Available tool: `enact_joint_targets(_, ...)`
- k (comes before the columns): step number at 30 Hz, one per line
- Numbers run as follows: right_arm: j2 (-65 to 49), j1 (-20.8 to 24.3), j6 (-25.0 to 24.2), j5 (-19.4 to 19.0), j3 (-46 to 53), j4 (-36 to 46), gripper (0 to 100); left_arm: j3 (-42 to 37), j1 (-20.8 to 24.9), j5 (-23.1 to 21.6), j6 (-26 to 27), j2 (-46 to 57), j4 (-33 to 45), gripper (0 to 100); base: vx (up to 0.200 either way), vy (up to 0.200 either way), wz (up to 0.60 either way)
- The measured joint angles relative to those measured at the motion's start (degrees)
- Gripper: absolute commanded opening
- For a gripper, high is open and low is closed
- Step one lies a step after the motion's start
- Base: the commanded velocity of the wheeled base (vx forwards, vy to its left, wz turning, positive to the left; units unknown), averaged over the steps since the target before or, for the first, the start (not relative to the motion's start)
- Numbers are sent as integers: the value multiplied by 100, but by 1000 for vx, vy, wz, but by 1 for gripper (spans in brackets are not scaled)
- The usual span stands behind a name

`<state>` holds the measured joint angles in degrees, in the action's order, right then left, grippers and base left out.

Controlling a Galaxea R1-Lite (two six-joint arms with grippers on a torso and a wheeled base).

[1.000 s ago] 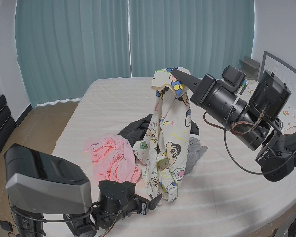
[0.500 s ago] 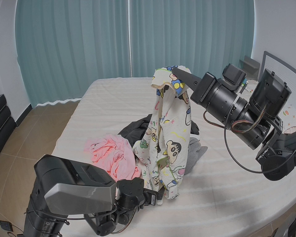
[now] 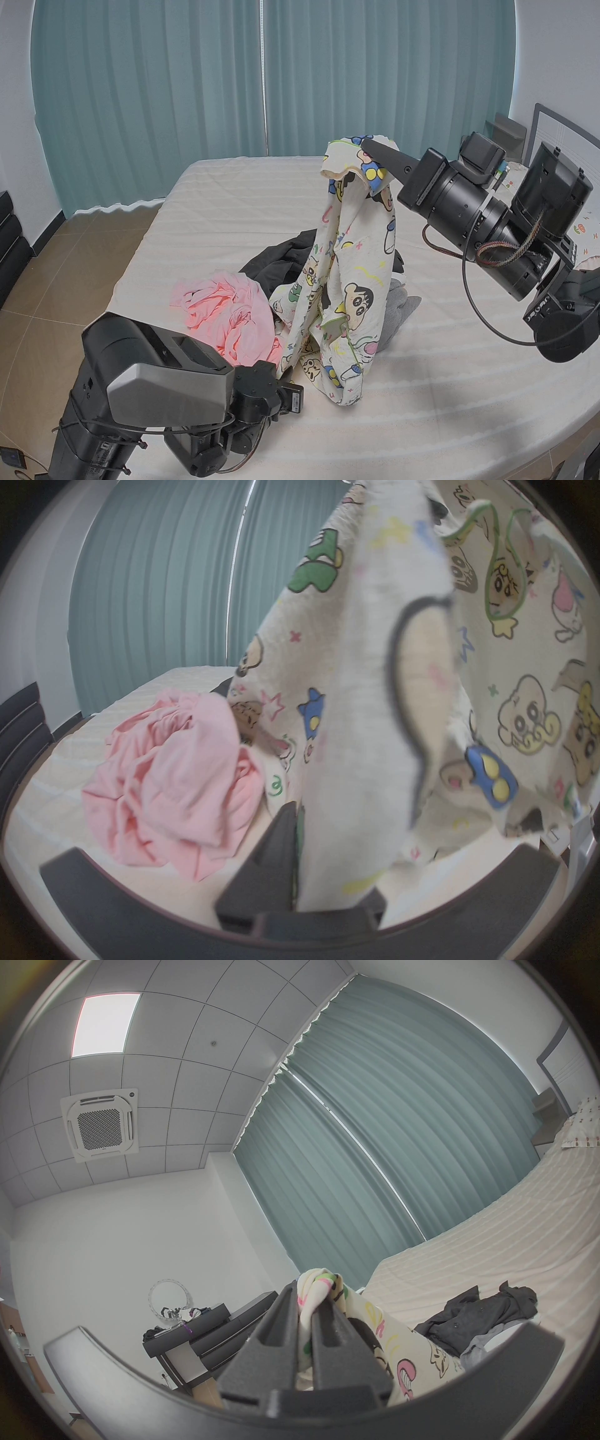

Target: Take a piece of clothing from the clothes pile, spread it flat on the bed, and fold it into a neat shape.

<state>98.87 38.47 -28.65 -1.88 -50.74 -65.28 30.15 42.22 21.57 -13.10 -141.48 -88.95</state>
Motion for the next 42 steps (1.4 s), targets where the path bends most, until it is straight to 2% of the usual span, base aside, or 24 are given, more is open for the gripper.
enact_joint_targets(8, -20, -411, 22, -11, 474, 4, 0, -621, -239, 84, -71, 920, 0, 0, 0, 0, 0)
enact_joint_targets(20, 56, -1648, 84, -9, 995, -22, 0, -588, -1259, 260, -50, 2834, 172, 0, 0, 0, 0)
enact_joint_targets(22, 55, -1742, 87, 0, 920, -27, 0, -468, -1339, 263, -39, 3106, 451, 0, 0, 0, 0)
enact_joint_targets(26, -39, -1853, 101, 11, 683, -9, 0, 74, -1430, 308, -22, 3678, 1521, 0, 0, 0, 0)
enact_joint_targets(32, -451, -1908, 213, 13, 187, 279, 0, 1373, -1458, 646, 41, 4472, 2926, 0, 0, 0, 0)
enact_joint_targets(36, -896, -1932, 312, -4, -265, 866, 0, 1954, -1458, 805, 372, 4957, 3365, 0, 0, 0, 0)
enact_joint_targets(42, -1351, -1864, 440, -20, -546, 1117, 0, 2136, -1410, 879, 607, 5469, 3501, 0, 0, 0, 0)
